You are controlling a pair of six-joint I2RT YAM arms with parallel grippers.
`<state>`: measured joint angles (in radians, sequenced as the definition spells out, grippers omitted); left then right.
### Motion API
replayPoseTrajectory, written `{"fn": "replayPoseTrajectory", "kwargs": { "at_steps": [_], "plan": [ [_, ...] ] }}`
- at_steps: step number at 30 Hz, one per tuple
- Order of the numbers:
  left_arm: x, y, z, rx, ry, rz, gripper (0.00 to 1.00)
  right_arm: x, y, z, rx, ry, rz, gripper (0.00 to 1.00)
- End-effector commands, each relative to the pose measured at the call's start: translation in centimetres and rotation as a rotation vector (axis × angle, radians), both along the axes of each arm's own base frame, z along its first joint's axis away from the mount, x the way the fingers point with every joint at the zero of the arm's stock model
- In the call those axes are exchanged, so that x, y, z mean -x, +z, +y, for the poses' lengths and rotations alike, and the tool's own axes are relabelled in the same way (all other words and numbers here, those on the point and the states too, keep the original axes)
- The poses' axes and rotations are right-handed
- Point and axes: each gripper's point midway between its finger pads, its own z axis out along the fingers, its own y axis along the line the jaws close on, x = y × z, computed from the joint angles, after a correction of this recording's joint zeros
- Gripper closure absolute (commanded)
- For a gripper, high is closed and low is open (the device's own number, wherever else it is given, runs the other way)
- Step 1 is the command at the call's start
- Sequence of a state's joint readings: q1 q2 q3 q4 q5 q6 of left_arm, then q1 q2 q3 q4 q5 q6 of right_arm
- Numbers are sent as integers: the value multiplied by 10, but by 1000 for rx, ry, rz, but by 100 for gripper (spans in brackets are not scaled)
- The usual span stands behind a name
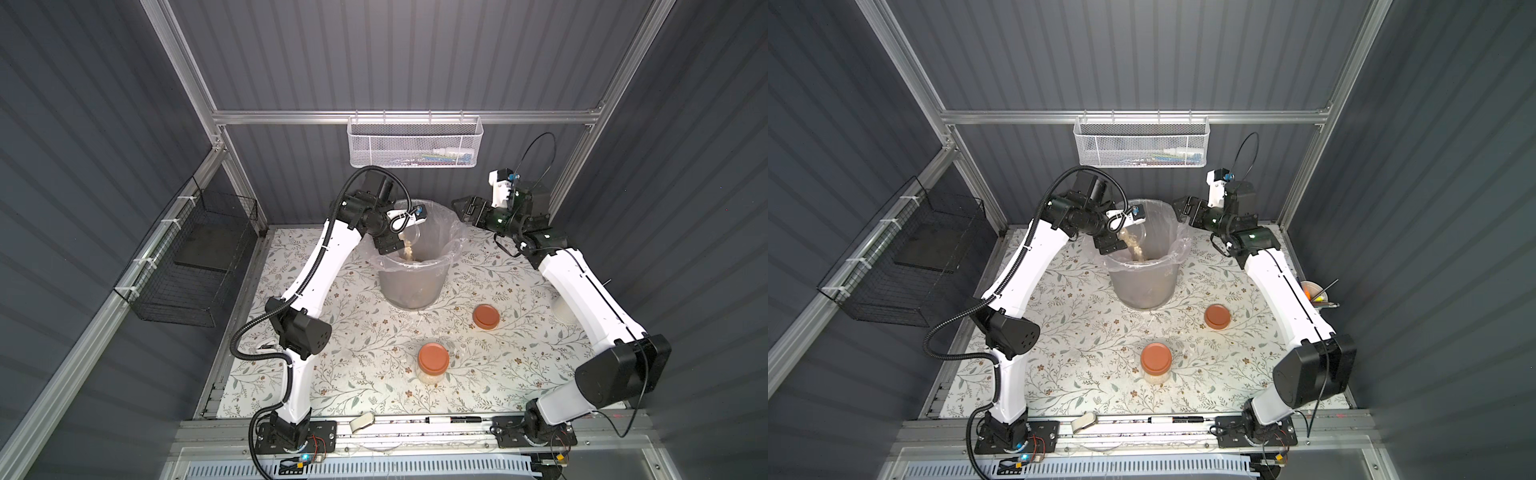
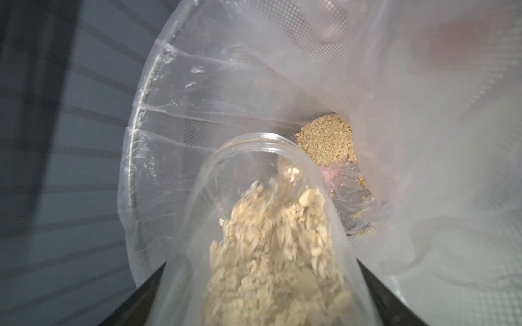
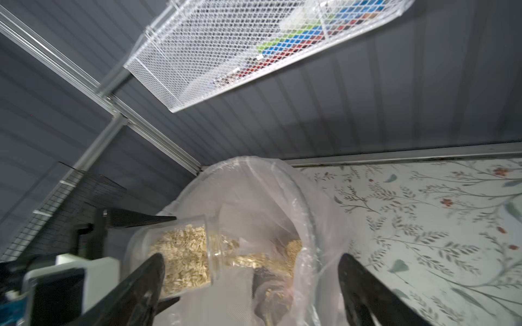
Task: Empty expired oatmeal from jars
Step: Pour the expired oatmeal into the trash bin, then pick up the trash bin from the center of the board.
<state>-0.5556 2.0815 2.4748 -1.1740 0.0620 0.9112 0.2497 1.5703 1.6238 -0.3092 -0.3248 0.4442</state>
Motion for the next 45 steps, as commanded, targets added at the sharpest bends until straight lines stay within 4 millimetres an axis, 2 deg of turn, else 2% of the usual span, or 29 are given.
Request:
{"fn": "replayPoseTrajectory", "kwargs": {
  "at_steps": [1,6,15,19,22,25,28,33,37,39,43,45],
  "plan": [
    [13,13,-3,-37,-99,-55,100,1,-34,-2,178,7,86,6],
    [15,-6,0,-115,-139,-36,100,-8,-47,9,292,30,103,7],
    [6,-3,3,-196,-195,-119,100,-23,-36,28,271,97,81,11],
    [-1,-4,10,-277,-222,-170,100,-29,-39,10,314,40,100,12],
    [1,-3,12,-294,-241,-174,100,-32,-40,-7,308,3,123,12],
    [5,-9,12,-303,-264,-160,100,-35,-51,-7,321,25,165,14],
    [7,-13,11,-311,-272,-150,100,-35,-68,2,325,79,215,20],
    [9,-14,15,-343,-272,-163,100,-30,-80,13,339,122,241,31],
    [12,-15,14,-349,-277,-163,100,-26,-92,24,330,154,272,46],
    [12,-18,14,-356,-276,-158,100,-23,-87,29,327,161,254,55],
    [12,-23,17,-370,-265,-151,100,-13,-62,44,326,190,188,81],
    [12,-25,18,-374,-263,-147,100,-11,-52,49,316,200,170,90]
  ]
}}
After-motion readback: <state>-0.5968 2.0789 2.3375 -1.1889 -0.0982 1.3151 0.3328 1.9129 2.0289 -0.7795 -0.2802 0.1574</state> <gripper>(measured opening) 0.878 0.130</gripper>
